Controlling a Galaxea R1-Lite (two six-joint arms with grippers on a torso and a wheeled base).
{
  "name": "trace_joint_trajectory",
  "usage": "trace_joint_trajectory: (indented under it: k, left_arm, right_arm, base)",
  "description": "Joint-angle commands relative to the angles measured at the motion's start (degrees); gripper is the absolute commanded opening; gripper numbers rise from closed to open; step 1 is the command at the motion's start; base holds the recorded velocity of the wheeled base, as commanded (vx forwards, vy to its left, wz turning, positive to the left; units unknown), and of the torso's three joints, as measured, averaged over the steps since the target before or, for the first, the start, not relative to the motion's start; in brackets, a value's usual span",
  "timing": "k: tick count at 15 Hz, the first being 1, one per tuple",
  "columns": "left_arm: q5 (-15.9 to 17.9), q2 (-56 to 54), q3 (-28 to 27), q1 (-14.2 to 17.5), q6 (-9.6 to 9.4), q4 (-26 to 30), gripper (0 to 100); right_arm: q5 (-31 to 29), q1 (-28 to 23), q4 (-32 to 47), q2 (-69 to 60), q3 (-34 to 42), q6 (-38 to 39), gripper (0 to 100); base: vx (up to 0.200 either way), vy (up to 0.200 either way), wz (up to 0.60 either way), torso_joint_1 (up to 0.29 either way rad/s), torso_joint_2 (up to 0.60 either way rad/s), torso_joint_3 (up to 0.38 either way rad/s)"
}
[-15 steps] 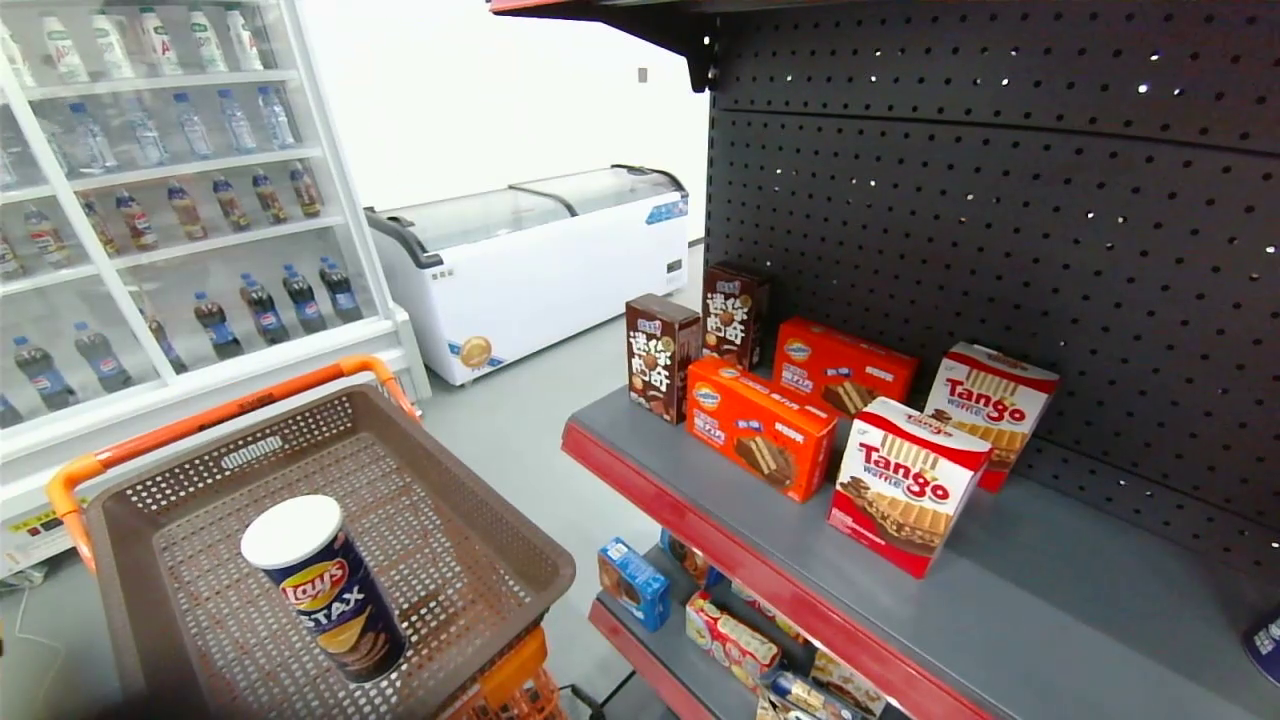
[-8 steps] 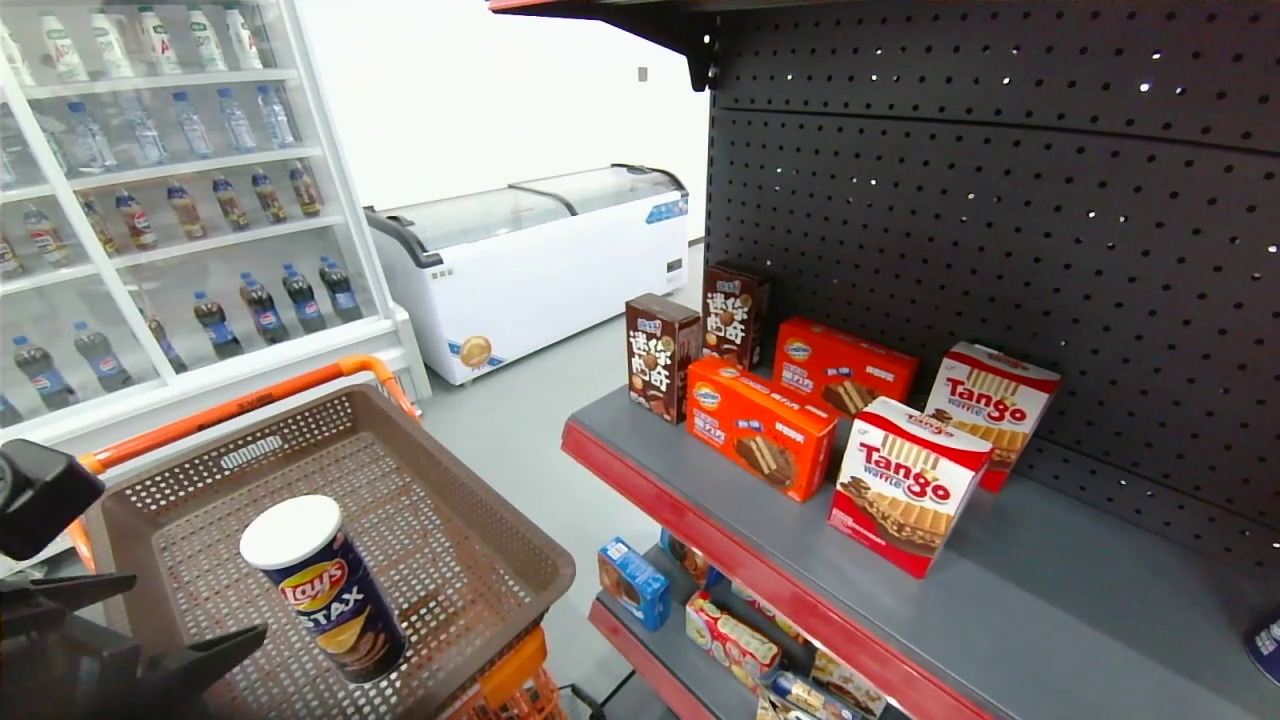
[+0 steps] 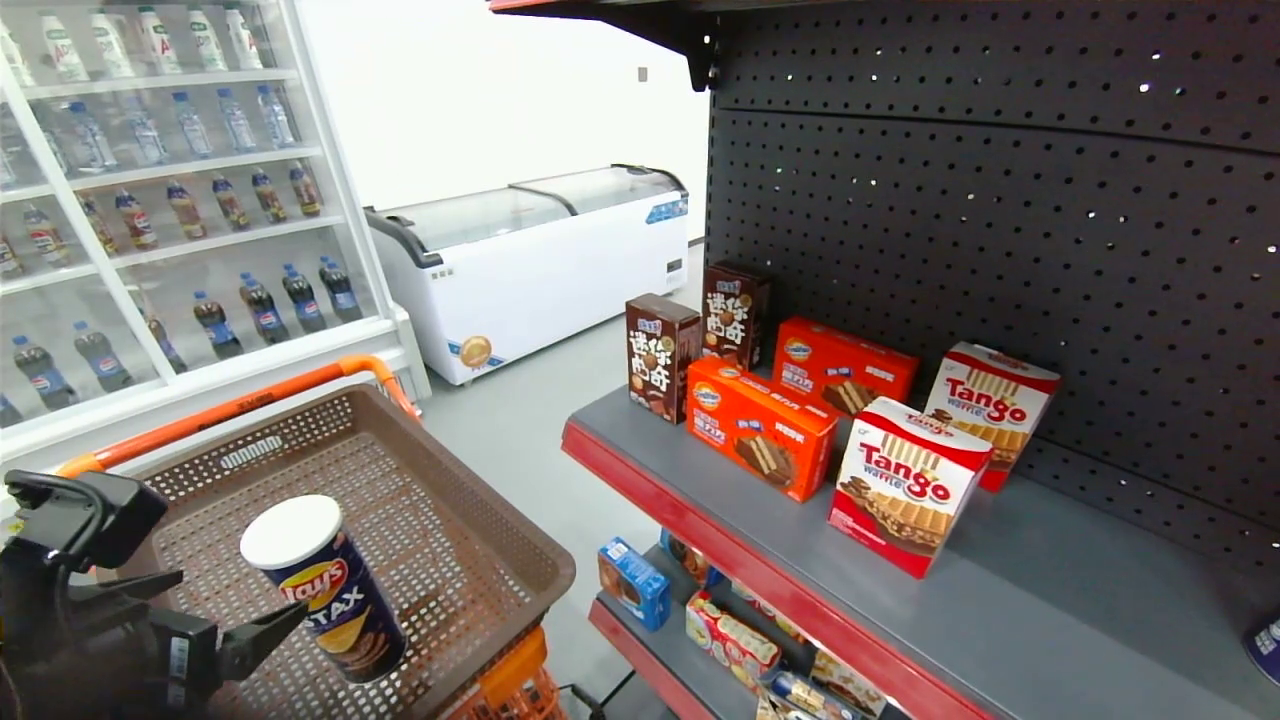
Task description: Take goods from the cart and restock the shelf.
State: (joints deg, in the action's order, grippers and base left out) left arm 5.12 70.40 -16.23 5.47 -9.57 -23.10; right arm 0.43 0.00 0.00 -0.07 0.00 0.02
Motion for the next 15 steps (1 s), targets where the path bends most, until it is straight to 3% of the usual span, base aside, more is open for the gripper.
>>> trace_joint_trajectory:
  k: [1, 3, 5, 9, 15]
  left_arm:
    - [0.3, 9.4, 9.3, 1.2, 0.60, -12.3, 100]
    - [3.9, 11.3, 11.6, 1.3, 0.60, -16.0, 100]
    - [6.5, 12.8, 11.0, 1.6, 0.60, -16.2, 100]
    - [6.6, 15.6, 10.4, 2.7, -0.27, -21.3, 100]
    - [6.6, 20.0, 8.5, 4.5, -0.27, -24.2, 100]
  right_arm:
    - [0.0, 0.0, 0.0, 0.1, 0.0, 0.0, 100]
    - [0.0, 0.0, 0.0, 0.1, 0.0, 0.0, 100]
    - [0.0, 0.0, 0.0, 0.1, 0.0, 0.0, 100]
    - [0.0, 0.0, 0.0, 0.1, 0.0, 0.0, 100]
    - [0.0, 0.0, 0.0, 0.1, 0.0, 0.0, 100]
  base:
    - [0.000, 0.000, 0.00, 0.000, 0.00, 0.000]
    - [0.000, 0.000, 0.00, 0.000, 0.00, 0.000]
    - [0.000, 0.000, 0.00, 0.000, 0.00, 0.000]
    - [0.000, 0.000, 0.00, 0.000, 0.00, 0.000]
    - [0.000, 0.000, 0.00, 0.000, 0.00, 0.000]
